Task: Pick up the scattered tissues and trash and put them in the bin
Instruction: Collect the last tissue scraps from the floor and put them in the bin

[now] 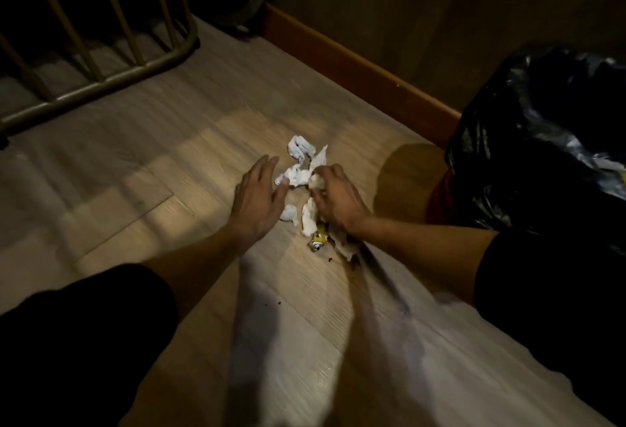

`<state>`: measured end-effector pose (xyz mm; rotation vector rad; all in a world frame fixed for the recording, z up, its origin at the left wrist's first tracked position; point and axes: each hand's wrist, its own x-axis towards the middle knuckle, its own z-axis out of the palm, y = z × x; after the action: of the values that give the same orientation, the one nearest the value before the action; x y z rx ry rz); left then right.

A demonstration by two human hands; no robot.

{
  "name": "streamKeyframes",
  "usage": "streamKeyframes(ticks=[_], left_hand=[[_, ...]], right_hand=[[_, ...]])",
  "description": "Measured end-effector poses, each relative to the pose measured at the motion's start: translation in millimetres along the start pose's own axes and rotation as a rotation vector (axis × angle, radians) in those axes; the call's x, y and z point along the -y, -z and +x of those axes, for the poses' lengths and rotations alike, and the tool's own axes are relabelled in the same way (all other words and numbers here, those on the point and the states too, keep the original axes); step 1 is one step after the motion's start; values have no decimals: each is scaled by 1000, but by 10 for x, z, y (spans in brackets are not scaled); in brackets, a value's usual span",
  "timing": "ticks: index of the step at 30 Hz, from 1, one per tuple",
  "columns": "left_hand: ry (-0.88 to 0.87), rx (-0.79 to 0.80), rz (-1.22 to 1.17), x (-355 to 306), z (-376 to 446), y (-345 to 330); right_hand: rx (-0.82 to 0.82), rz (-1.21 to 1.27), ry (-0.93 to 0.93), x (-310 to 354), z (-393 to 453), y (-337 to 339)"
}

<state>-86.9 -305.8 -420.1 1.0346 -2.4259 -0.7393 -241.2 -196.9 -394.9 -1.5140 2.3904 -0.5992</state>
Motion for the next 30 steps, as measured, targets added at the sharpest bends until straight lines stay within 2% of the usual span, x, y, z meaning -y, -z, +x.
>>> streamKeyframes(ticks=[2, 6, 12, 15, 19, 25, 27, 30], left_hand=[[18, 12, 41, -52, 295, 40], [24, 177, 120, -267, 806, -6], [26, 445, 313, -452, 893, -214], [-114, 347, 421, -427, 741, -194], [-113, 214, 245, -387, 570, -172], [12, 273, 31, -447, 218, 13], [28, 303, 6, -478, 63, 86], [-42, 386, 6, -552, -223, 150]], right_hand=[[32, 21, 81, 74, -147, -9], [55, 30, 238, 125, -328, 90], [22, 122, 288, 120, -472, 426], [26, 104, 193, 14, -506, 556], [124, -6, 82, -114, -636, 598], [383, -309, 145, -247, -957, 505], [391, -326, 141, -299, -1000, 469], [343, -204, 73, -320, -1035, 435]])
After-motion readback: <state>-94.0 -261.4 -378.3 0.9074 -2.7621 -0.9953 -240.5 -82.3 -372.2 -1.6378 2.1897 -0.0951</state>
